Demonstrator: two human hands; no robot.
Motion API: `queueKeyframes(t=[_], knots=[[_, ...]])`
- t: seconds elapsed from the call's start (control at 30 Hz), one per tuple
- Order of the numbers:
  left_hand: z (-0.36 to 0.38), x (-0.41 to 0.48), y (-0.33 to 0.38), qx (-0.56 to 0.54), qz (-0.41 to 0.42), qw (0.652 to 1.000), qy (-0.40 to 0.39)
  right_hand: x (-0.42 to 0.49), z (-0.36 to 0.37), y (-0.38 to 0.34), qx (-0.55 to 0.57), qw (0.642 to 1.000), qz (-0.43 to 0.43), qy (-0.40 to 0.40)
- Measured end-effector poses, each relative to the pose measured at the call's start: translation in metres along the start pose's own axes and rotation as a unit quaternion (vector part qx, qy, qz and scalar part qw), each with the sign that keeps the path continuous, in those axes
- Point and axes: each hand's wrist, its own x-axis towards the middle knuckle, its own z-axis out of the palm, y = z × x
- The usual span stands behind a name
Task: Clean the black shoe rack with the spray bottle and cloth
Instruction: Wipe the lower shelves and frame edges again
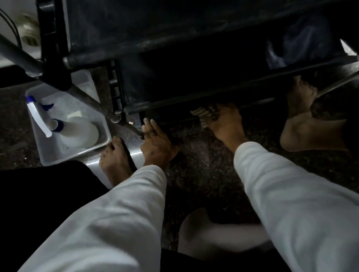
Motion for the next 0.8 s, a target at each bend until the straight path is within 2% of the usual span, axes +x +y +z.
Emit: queueKeyframes(t=[0.07,0.23,0.4,0.47,0.6,0.7,0.8], knots=[[0.001,0.0,0.006,0.002,-0.014,1.0,0.001,0.006,-0.021,0.03,-0.002,0.999,0.042,0.021],[0.0,-0.006,0.015,-0.018,-0.026,0.999,0.003,0.014,-0.049,0.07,0.03,0.994,0.079,0.073],[-0.002,-0.012,0.023,-0.016,-0.037,0.999,-0.003,0.022,-0.075,0.1,0.117,0.977,0.164,0.065],[-0.001,-0.012,0.026,-0.019,-0.042,0.999,0.001,0.024,-0.077,0.1,0.16,0.975,0.142,0.063],[0.0,-0.01,0.03,-0.013,-0.047,0.999,0.01,0.018,-0.067,0.091,0.126,0.977,0.137,0.105],[0.001,-0.009,0.033,-0.003,-0.049,0.999,0.014,0.008,-0.054,0.07,0.145,0.979,0.098,0.101],[0.004,-0.011,0.035,-0.017,-0.053,0.998,0.028,0.003,-0.034,0.047,0.132,0.986,0.078,0.063]])
